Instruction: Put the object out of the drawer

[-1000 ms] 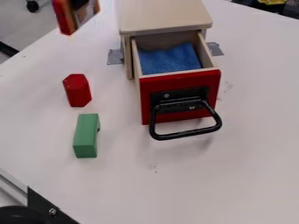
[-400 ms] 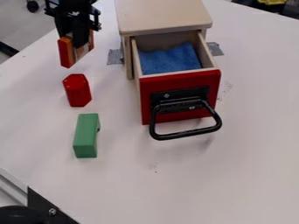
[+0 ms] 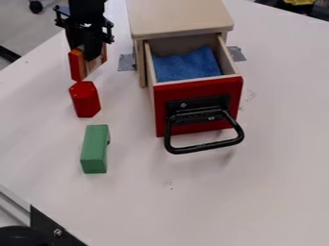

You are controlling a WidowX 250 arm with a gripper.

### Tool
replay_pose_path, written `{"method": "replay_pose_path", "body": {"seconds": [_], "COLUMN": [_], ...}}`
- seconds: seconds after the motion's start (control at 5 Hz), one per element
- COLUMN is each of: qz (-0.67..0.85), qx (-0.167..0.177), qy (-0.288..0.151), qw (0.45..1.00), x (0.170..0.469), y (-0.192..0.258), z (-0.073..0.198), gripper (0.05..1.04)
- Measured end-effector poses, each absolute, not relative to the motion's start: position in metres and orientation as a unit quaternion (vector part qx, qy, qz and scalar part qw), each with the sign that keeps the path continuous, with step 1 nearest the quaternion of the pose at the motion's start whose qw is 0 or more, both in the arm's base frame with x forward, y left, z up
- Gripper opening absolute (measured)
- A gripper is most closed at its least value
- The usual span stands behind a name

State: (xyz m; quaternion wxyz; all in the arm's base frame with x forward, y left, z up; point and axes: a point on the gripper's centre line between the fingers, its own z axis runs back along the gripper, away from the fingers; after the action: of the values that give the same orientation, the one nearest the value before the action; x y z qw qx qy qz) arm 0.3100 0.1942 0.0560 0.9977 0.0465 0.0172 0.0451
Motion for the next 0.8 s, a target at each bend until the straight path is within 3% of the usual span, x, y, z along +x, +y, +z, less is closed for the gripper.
{"method": "replay_pose_path", "body": {"seconds": [0.4,0.8], "qz": [0.051,0.050], "qx": [0.052,0.057], "qy": [0.021,0.032], "qw": [0.997,0.997], "x": [0.311,0.314], "y": [0.206,0.212], "z": [0.053,0.030], "gripper": [0.342,0.342]}}
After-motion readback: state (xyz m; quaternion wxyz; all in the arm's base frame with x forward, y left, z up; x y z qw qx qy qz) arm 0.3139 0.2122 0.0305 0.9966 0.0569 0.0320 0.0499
